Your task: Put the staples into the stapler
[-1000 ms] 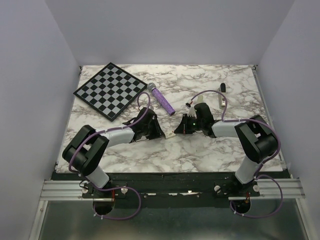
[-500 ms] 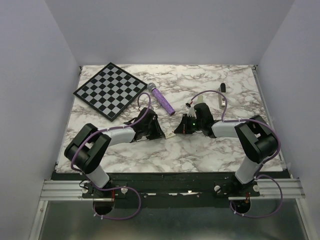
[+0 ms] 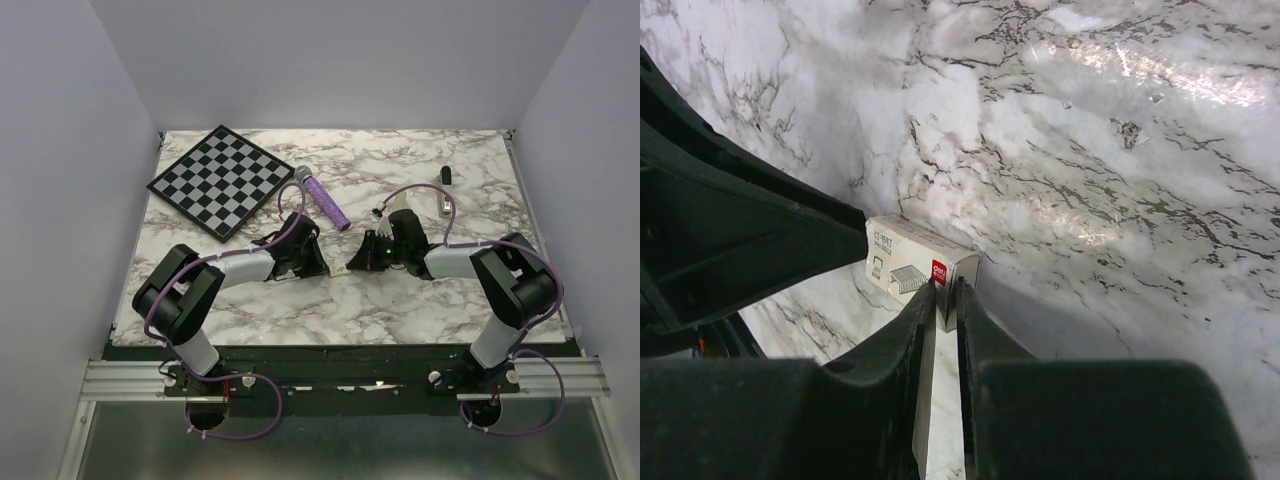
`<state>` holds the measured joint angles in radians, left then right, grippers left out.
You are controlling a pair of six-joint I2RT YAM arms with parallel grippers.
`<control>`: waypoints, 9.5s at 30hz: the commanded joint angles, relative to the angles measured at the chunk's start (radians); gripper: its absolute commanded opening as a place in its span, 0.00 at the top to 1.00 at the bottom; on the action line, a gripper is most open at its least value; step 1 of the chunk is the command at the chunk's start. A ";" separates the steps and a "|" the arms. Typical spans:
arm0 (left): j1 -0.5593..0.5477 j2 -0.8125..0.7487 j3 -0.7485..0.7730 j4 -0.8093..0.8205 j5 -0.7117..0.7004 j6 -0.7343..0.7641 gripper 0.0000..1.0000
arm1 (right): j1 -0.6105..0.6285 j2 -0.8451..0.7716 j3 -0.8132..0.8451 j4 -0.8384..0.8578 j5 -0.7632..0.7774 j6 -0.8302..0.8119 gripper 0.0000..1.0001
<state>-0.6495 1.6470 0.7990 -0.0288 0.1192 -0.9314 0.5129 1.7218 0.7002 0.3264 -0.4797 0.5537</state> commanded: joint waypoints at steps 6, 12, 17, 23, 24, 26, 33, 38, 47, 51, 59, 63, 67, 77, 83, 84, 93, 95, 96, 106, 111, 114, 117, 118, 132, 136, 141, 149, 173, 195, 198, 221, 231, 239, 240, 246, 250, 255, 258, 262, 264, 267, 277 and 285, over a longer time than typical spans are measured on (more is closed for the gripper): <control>-0.016 0.023 0.039 -0.043 -0.010 0.020 0.69 | 0.019 0.012 -0.027 0.063 -0.073 0.035 0.76; -0.027 0.042 0.066 -0.040 0.010 0.016 0.69 | 0.019 0.015 -0.028 0.076 -0.082 0.041 0.80; -0.035 0.051 0.081 -0.045 0.016 0.016 0.69 | 0.019 0.018 -0.028 0.083 -0.085 0.049 0.80; -0.041 0.060 0.094 -0.054 0.016 0.017 0.74 | 0.019 0.032 -0.028 0.106 -0.103 0.066 0.79; -0.042 0.062 0.095 -0.056 0.017 0.017 0.78 | 0.021 0.033 -0.027 0.106 -0.109 0.069 0.79; -0.044 0.065 0.101 -0.060 0.017 0.020 0.80 | 0.019 0.035 -0.027 0.106 -0.108 0.071 0.79; -0.044 0.056 0.128 -0.126 -0.022 0.049 1.00 | 0.019 0.012 -0.031 0.063 -0.065 0.043 0.93; -0.042 0.031 0.137 -0.189 -0.067 0.088 1.00 | 0.019 -0.011 -0.030 0.016 -0.027 0.023 0.99; -0.036 -0.013 0.091 -0.223 -0.096 0.117 1.00 | 0.019 -0.028 -0.028 -0.033 0.027 0.008 0.99; -0.019 -0.036 0.055 -0.209 -0.082 0.118 1.00 | 0.019 -0.041 -0.031 -0.047 0.042 0.000 0.99; 0.002 -0.079 0.002 -0.191 -0.035 0.135 1.00 | 0.019 -0.059 -0.021 -0.113 0.092 -0.023 0.99; 0.005 -0.092 -0.014 -0.175 -0.018 0.137 1.00 | 0.019 -0.064 -0.021 -0.096 0.066 -0.026 0.94; 0.005 -0.088 -0.014 -0.157 -0.006 0.135 1.00 | 0.019 -0.080 -0.053 -0.027 -0.005 0.017 0.71; 0.004 -0.084 0.000 -0.154 0.004 0.126 1.00 | 0.019 -0.057 -0.064 0.126 -0.125 0.104 0.52; 0.004 -0.084 0.005 -0.148 0.007 0.120 1.00 | 0.019 0.005 -0.059 0.155 -0.154 0.144 0.53; 0.004 -0.084 0.005 -0.146 0.008 0.117 1.00 | 0.019 0.012 -0.057 0.157 -0.154 0.147 0.53; 0.004 -0.075 0.005 -0.135 0.020 0.108 1.00 | 0.019 0.067 -0.056 0.230 -0.214 0.192 0.62; 0.004 -0.073 0.005 -0.131 0.023 0.103 1.00 | 0.019 0.078 -0.054 0.238 -0.220 0.198 0.63; 0.004 -0.072 0.005 -0.128 0.026 0.105 1.00 | 0.018 0.082 -0.054 0.244 -0.221 0.201 0.64; 0.004 -0.067 -0.010 -0.099 0.046 0.091 1.00 | 0.019 0.099 -0.064 0.269 -0.223 0.215 0.94; 0.008 -0.061 -0.037 -0.083 0.060 0.089 1.00 | 0.016 0.090 -0.073 0.260 -0.215 0.206 0.99; 0.016 -0.067 -0.052 -0.076 0.065 0.089 1.00 | 0.007 0.084 -0.082 0.255 -0.211 0.203 0.99; 0.028 -0.081 -0.066 -0.080 0.063 0.095 1.00 | -0.005 0.078 -0.090 0.244 -0.204 0.190 0.99; 0.034 -0.084 -0.067 -0.082 0.060 0.097 1.00 | -0.011 0.078 -0.090 0.241 -0.201 0.183 0.99; 0.054 -0.115 -0.067 -0.154 0.027 0.146 1.00 | -0.054 0.058 -0.110 0.217 -0.207 0.161 0.99; 0.054 -0.115 -0.061 -0.168 0.023 0.154 1.00 | -0.065 0.056 -0.111 0.217 -0.211 0.158 0.99; 0.054 -0.115 -0.049 -0.195 0.010 0.170 1.00 | -0.080 0.047 -0.119 0.211 -0.204 0.150 0.99; 0.054 -0.125 -0.032 -0.243 -0.015 0.194 1.00 | -0.119 0.013 -0.120 0.162 -0.185 0.112 0.99; 0.054 -0.179 -0.026 -0.264 -0.059 0.186 0.64 | -0.076 0.117 0.099 0.080 -0.082 0.111 0.81; 0.136 -0.673 0.084 -0.500 -0.389 0.403 0.01 | -0.096 -0.065 0.465 -0.640 0.745 -0.242 0.00; 0.148 -0.729 0.120 -0.505 -0.441 0.492 0.01 | -0.109 0.027 0.563 -0.725 0.788 -0.213 0.00; 0.211 -0.813 -0.037 -0.339 -0.339 0.680 0.01 | -0.186 0.447 1.068 -1.009 0.822 -0.069 0.27; 0.215 -0.788 -0.037 -0.338 -0.294 0.683 0.01 | -0.195 0.476 1.095 -1.011 0.802 -0.077 0.46; 0.221 -0.776 -0.038 -0.321 -0.228 0.683 0.01 | -0.194 0.360 0.992 -0.943 0.765 -0.153 0.84; 0.223 -0.776 -0.041 -0.313 -0.216 0.683 0.01 | -0.194 0.339 0.969 -0.910 0.747 -0.169 0.86; 0.229 -0.789 -0.049 -0.252 -0.070 0.694 0.01 | -0.185 0.118 0.740 -0.758 0.600 -0.304 0.99; 0.231 -0.803 -0.067 -0.185 0.013 0.697 0.01 | -0.160 -0.028 0.630 -0.701 0.515 -0.373 0.99; 0.231 -0.849 -0.119 -0.040 0.229 0.729 0.01 | -0.123 -0.247 0.475 -0.590 0.241 -0.500 0.99; 0.231 -0.888 -0.161 0.084 0.409 0.801 0.01 | -0.109 -0.365 0.452 -0.580 0.042 -0.572 0.99; 0.229 -0.897 -0.161 0.188 0.521 0.782 0.01 | -0.076 -0.487 0.404 -0.550 -0.083 -0.624 0.99; 0.228 -0.885 -0.135 0.204 0.572 0.799 0.01 | -0.057 -0.557 0.374 -0.500 -0.153 -0.662 0.99; 0.223 -0.859 -0.100 0.228 0.689 0.826 0.01 | -0.040 -0.635 0.312 -0.411 -0.324 -0.684 0.99; 0.108 -0.728 -0.001 0.314 0.870 0.835 0.01 | 0.009 -0.709 0.274 -0.377 -0.519 -0.752 0.99; 0.054 -0.645 0.058 0.340 0.866 0.841 0.13 | 0.032 -0.714 0.268 -0.352 -0.559 -0.759 0.99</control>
<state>-0.5739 0.9764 0.8131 0.2554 0.9371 -0.1169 0.5343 1.0245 0.9726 -0.0872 -0.9699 -0.1844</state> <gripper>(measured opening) 0.893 0.381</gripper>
